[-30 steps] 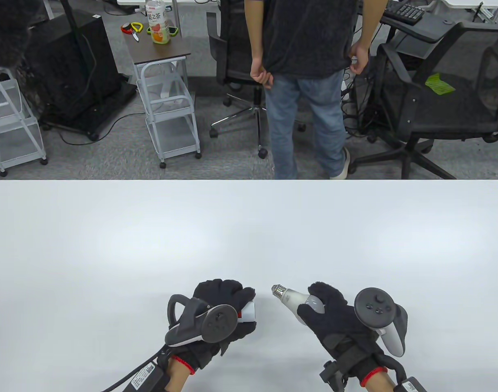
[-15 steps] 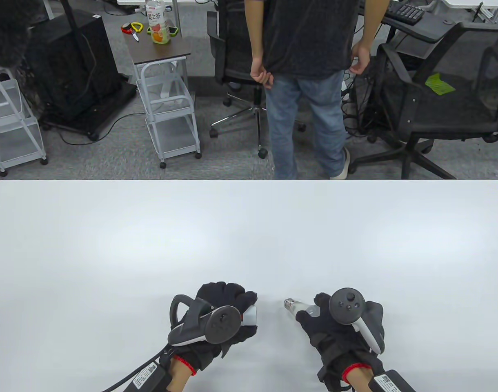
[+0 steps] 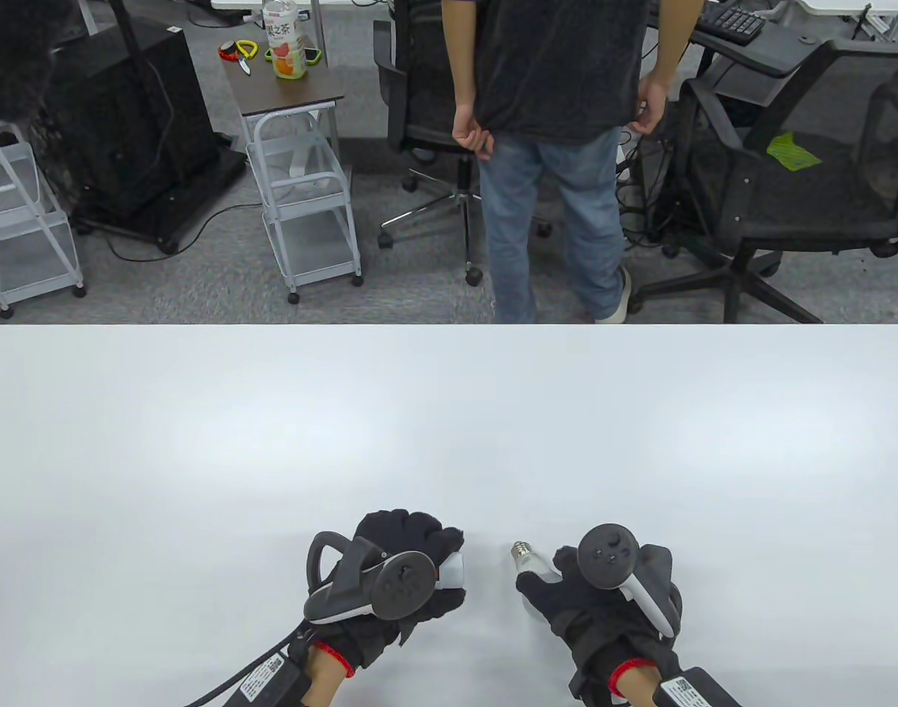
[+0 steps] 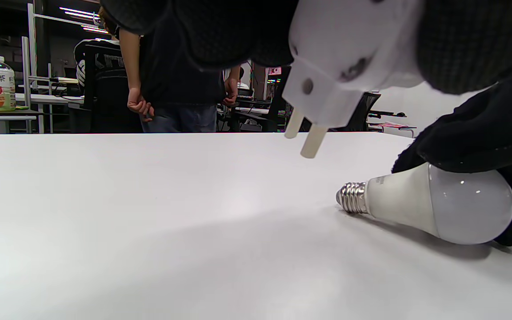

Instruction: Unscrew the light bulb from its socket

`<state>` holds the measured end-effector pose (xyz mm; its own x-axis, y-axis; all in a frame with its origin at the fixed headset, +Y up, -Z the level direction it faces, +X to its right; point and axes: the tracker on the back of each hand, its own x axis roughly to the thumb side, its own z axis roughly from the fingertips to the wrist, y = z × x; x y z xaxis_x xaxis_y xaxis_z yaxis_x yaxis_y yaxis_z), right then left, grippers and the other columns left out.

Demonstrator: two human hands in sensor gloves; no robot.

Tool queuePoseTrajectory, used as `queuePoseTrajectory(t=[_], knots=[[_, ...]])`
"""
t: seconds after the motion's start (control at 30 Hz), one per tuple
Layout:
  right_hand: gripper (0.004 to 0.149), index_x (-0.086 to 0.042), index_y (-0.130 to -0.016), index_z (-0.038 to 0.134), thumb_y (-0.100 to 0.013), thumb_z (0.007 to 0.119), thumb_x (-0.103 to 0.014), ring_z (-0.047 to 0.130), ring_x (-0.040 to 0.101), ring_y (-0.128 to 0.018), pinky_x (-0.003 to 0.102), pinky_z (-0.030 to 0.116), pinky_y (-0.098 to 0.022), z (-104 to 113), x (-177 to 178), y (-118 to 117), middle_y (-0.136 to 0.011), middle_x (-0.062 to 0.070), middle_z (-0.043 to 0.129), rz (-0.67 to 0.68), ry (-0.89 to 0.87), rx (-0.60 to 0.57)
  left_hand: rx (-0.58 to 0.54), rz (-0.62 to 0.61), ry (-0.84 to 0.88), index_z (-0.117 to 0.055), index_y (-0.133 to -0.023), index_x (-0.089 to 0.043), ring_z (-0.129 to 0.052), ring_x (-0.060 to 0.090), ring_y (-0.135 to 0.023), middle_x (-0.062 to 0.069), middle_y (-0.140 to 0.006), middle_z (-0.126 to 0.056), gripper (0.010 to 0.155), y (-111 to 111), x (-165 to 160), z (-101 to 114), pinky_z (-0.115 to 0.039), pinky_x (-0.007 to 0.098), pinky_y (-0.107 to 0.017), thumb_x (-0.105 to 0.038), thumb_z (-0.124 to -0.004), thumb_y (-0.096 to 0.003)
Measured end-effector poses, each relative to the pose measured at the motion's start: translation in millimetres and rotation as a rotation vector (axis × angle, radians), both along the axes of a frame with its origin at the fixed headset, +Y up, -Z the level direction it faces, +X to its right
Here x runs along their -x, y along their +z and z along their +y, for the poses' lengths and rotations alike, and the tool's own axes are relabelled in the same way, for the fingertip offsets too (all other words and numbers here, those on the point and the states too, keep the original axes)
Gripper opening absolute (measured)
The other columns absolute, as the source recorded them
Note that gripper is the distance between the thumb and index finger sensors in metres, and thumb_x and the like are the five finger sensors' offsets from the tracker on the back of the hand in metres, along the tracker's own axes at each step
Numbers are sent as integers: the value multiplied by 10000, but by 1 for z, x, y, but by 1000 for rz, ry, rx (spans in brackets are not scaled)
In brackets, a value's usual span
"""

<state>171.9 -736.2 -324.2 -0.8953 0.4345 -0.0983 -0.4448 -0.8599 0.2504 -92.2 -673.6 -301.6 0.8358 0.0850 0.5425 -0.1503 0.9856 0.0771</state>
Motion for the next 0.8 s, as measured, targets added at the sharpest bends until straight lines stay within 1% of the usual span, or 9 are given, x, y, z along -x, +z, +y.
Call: queuePoseTrajectory(t=[0.13, 0.43, 0.8], knots=[[879, -69, -929, 654, -376, 725, -749, 1077, 199, -397, 476, 899, -384, -1, 2, 0, -681, 126, 976, 16, 3, 8, 6, 0, -8, -791, -1007, -195, -883, 361, -760, 87, -974, -809, 777, 0, 0, 0, -591, 632, -725, -575, -970, -353], [880, -59, -928, 652, -384, 705, -748, 1079, 192, -360, 475, 902, -368, -2, 4, 0, -653, 122, 990, 25, 2, 15, 14, 6, -23, -788, -1010, -195, -875, 364, -768, 87, -979, -804, 779, -1, -2, -1, -583, 632, -730, -575, -966, -354], [885, -74, -923, 657, -380, 681, -772, 1066, 173, -359, 468, 899, -374, -3, 11, 1, -648, 85, 973, 61, 84, 22, 21, 11, -30, -777, -1012, -178, -872, 365, -769, 92, -980, -798, 784, -2, -4, -3, -582, 634, -730, -570, -959, -357]])
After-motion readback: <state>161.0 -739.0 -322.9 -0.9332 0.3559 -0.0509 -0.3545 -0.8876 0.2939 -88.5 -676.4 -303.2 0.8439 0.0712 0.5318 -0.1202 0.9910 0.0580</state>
